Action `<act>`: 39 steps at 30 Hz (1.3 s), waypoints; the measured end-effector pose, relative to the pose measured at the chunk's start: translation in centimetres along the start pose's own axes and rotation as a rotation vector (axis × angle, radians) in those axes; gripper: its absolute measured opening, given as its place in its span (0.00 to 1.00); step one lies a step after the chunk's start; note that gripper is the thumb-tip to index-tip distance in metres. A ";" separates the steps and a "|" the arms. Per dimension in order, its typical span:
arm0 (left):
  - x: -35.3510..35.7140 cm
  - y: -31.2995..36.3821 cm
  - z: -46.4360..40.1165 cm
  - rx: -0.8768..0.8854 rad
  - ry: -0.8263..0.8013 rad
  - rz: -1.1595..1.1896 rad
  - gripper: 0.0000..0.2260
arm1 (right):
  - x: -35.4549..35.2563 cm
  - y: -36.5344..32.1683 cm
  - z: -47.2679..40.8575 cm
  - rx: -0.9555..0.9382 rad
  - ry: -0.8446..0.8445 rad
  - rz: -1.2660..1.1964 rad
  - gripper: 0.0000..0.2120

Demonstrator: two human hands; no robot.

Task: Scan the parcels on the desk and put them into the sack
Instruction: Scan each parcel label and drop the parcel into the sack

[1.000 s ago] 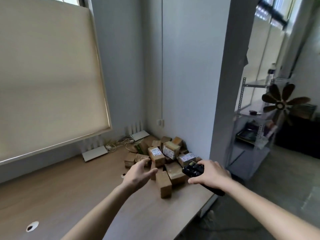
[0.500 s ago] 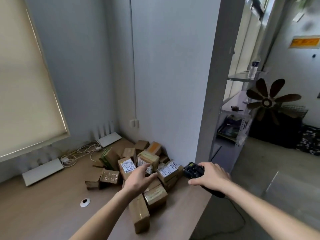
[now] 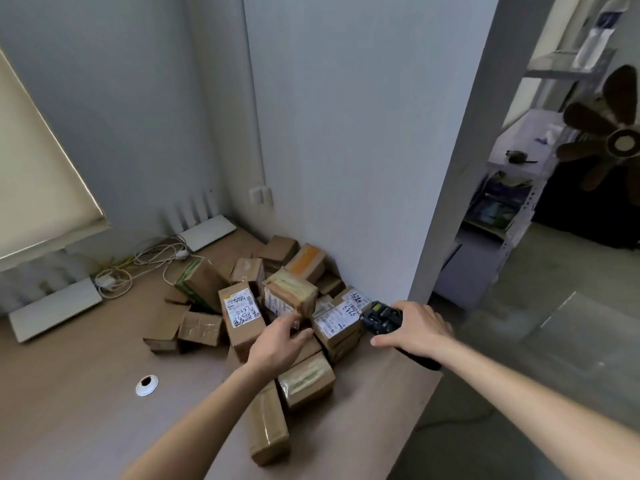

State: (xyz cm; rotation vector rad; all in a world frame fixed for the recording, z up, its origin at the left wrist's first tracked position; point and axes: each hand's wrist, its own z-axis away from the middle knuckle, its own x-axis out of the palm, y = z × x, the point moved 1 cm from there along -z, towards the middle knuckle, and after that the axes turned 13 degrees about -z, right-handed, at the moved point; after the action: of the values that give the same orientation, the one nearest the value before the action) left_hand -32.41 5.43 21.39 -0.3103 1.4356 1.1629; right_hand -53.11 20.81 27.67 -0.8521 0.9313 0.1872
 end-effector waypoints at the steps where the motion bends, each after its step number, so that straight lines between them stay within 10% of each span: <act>1: 1.0 -0.3 -1.1 -0.026 -0.022 0.008 0.26 | 0.6 0.4 -1.7 -0.003 -0.018 0.000 0.39; 20: 15.6 -1.5 -15.1 -0.488 -0.137 0.343 0.21 | 10.1 5.7 -23.8 -0.100 -0.318 -0.048 0.41; 39: 3.6 -1.4 1.1 -0.278 0.227 0.763 0.20 | 3.6 -1.8 -6.1 -0.336 -0.222 -0.067 0.32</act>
State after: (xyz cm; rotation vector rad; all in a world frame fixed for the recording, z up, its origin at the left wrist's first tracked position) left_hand -31.65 7.22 17.88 -0.0761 1.6455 2.0059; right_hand -53.87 14.56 24.03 -1.1457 0.6704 0.3799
